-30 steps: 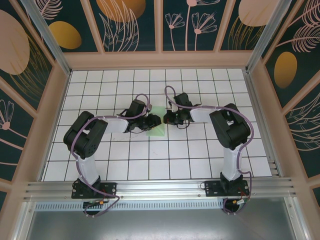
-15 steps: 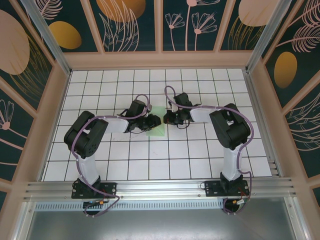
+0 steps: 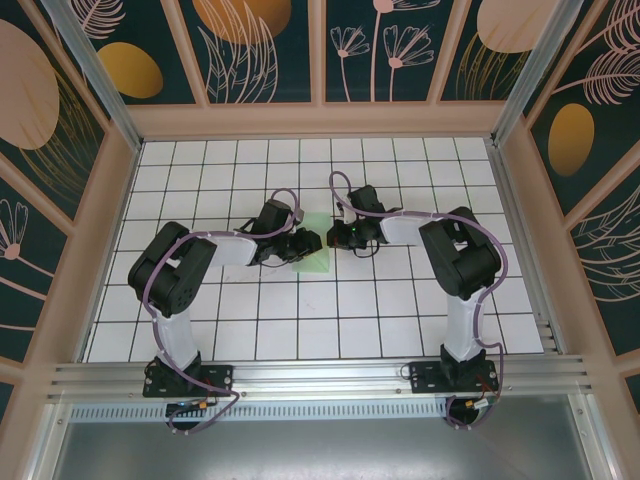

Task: Fold a paper plane with a square sheet of paper (pick it up from the middle)
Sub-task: Fold the triangle a second time at the center of the table.

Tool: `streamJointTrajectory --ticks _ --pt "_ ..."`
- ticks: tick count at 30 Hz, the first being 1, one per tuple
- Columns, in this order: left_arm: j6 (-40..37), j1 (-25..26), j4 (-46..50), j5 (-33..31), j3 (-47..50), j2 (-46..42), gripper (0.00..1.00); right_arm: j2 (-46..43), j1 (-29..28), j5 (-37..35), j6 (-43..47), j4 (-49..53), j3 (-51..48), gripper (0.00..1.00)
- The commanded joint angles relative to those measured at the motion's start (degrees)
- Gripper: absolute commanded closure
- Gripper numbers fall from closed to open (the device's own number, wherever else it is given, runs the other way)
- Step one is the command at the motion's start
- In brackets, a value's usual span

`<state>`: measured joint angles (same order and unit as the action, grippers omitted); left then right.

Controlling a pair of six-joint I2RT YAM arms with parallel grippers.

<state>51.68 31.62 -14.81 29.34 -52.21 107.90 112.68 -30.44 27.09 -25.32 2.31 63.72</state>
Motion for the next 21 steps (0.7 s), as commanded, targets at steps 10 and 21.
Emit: streamJointTrajectory --ticks 10,21 --pt "-0.69 0.28 0.79 -1.56 0.17 -0.60 0.74 -2.88 -0.06 1.06 1.33 -2.00 -1.00 0.97" --pt "-0.93 0.25 1.45 -1.50 -0.53 0.20 0.74 0.17 -0.26 0.95 1.50 -0.58 0.43 0.96"
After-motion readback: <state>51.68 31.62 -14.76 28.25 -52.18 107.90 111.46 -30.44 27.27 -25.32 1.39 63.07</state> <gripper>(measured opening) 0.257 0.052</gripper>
